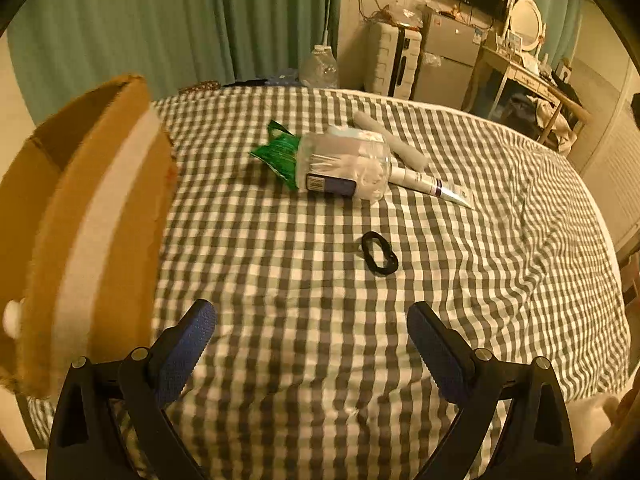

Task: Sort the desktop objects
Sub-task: 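Move both grippers back over the bed and grasp the toothpaste tube with the right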

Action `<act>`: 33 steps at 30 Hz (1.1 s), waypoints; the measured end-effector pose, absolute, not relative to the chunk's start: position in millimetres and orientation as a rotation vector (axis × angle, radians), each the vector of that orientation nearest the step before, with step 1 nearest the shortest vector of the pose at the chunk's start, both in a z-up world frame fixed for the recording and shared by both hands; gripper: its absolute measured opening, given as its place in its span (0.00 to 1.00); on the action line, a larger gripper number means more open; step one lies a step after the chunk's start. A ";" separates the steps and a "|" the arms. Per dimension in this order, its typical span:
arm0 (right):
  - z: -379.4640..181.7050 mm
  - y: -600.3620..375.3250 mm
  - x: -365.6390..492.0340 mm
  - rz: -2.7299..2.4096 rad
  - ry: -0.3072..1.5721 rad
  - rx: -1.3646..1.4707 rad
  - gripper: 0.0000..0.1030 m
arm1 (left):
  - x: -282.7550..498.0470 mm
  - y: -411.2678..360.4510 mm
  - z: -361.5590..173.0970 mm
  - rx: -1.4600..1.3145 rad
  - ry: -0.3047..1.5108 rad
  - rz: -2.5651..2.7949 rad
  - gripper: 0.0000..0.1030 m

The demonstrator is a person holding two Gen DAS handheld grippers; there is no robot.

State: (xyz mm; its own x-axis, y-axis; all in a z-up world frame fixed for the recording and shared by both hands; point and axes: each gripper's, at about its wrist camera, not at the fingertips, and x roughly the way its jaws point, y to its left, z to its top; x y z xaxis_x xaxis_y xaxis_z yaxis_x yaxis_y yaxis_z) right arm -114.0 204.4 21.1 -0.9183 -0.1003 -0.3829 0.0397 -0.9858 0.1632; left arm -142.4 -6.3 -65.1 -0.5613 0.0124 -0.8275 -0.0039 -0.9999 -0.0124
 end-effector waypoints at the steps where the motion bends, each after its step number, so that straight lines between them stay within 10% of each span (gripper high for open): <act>1: 14.9 209.0 -121.0 -2.979 -0.238 0.633 1.00 | -145.7 -3.5 -68.6 -1.473 -0.016 2.768 0.96; 14: -27.7 243.7 -182.7 -2.911 -0.173 0.841 1.00 | -199.3 31.8 -123.6 -1.518 0.003 2.732 0.89; 20: -61.5 246.4 -226.2 -2.825 -0.080 0.958 0.82 | -215.3 34.6 -135.4 -1.496 -0.024 2.716 0.44; 22: -73.5 244.7 -239.9 -2.765 -0.068 0.985 0.78 | -212.0 35.7 -132.1 -1.456 0.007 2.748 0.06; 26: -93.5 232.2 -276.2 -2.551 0.033 1.019 0.52 | -209.0 21.5 -135.0 -1.453 -0.048 2.857 0.05; 33: -138.1 186.5 -315.0 -2.343 0.195 1.129 0.49 | -218.4 -8.5 -133.9 -1.490 -0.233 2.846 0.06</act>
State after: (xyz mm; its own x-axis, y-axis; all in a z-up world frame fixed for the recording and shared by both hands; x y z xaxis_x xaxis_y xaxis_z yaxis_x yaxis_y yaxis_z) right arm -315.0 186.5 -138.1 -0.5122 -0.3963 -0.7620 0.5170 -0.8507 0.0949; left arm -218.4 -8.5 -133.9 -0.5696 -0.0032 -0.8219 0.1370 -0.9864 -0.0911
